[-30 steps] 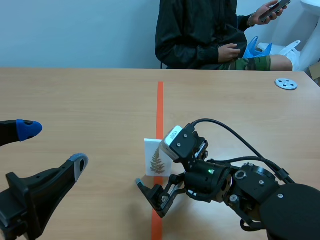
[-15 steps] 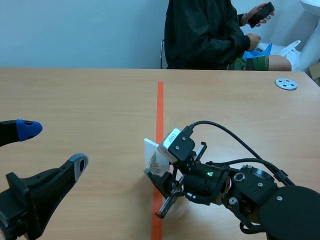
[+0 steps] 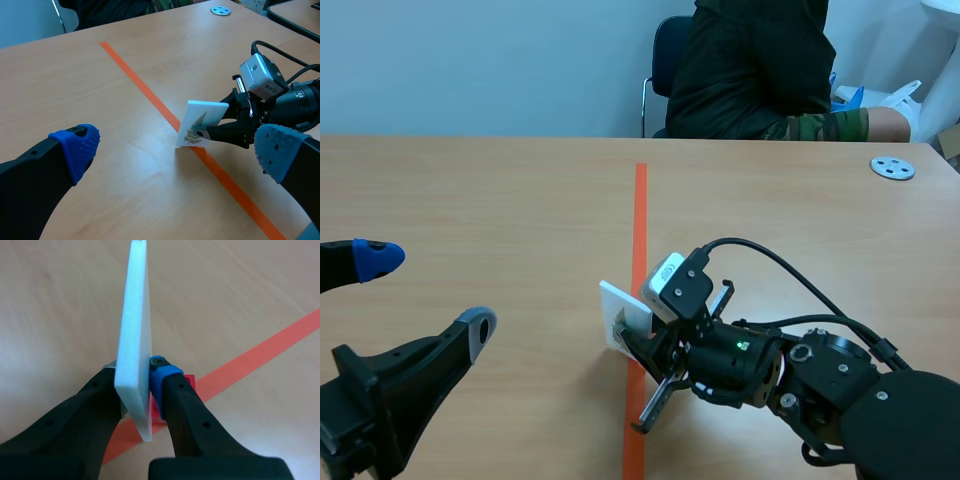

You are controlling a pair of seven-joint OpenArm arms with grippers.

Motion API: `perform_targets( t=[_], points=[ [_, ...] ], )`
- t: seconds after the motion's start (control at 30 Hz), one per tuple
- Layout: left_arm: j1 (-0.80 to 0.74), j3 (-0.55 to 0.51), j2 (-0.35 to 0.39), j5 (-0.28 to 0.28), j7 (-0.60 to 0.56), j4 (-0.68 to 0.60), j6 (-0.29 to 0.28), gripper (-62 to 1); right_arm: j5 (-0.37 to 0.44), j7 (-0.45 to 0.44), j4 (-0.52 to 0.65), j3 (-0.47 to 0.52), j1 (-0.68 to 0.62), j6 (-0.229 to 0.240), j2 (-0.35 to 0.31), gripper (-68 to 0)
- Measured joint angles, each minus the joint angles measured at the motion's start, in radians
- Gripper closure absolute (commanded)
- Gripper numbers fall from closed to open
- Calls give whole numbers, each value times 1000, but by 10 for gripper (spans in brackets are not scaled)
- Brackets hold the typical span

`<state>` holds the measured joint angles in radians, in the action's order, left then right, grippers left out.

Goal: Sort the leaf by its shape. The table is split by an orange tape line. A compound leaf with several leaflets goes to the left side, a simple leaf with one blade goes to the right side. Return to the home posture when a red brick is placed on the table.

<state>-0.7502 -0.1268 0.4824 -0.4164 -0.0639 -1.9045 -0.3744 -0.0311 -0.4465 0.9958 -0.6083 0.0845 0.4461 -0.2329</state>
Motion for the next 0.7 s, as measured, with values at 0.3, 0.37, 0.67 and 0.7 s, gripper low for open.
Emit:
perform_targets(
  t=[0.3,0.37,0.67,0.7],
  points=[
    [0,0,0,0,0,0,0,-623,19,2,171,174,-39,80,-104,-15],
    [0,0,0,0,0,0,0,-623,51,2,195,234,-62,95,-120,-15],
    [0,0,0,0,0,0,0,-623,238,103,216,563,-133,150,-130,-15],
    [0,0,0,0,0,0,0,-623,273,134,216,600,-133,150,-130,-15]
  ],
)
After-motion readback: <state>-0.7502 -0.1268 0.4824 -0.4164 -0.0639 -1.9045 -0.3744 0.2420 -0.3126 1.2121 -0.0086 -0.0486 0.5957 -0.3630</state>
